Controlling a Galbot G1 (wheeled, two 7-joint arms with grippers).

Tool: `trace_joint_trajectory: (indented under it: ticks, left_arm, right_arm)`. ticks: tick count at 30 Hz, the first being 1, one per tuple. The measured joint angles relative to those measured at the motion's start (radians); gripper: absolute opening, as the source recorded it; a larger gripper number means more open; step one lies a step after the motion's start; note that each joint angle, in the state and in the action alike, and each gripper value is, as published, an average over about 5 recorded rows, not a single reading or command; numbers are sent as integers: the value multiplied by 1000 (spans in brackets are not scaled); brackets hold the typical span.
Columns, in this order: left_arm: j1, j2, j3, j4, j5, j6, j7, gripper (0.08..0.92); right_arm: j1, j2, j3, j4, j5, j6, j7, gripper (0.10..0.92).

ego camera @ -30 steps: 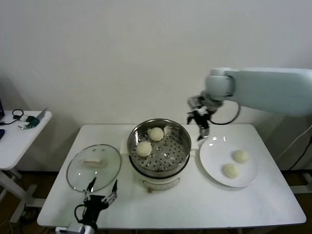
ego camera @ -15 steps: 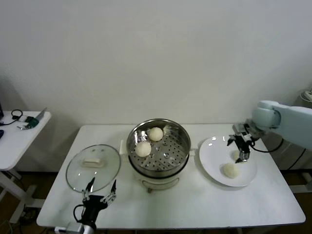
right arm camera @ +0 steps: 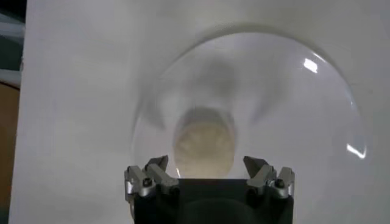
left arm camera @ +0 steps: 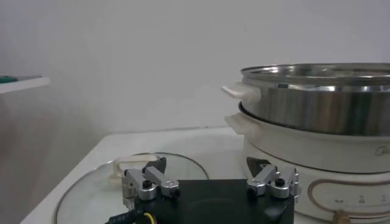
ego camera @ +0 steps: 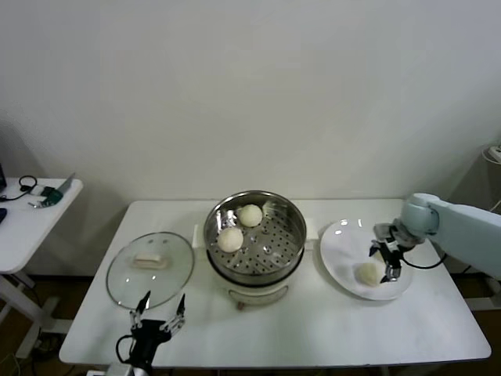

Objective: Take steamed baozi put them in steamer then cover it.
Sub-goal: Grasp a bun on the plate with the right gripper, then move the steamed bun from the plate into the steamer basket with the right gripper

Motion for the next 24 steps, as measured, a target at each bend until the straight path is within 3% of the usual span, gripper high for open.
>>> trace_joint_trajectory:
  ticks: [11, 24]
  left_arm:
    - [-1, -1, 2, -1, 1, 2, 0, 823]
    - [2, 1, 14, -13, 10, 3, -3, 823]
  right_arm:
    - [-39, 19, 39, -28, -25, 17, -9, 655]
    - [295, 79, -134, 24, 64, 219, -83, 628]
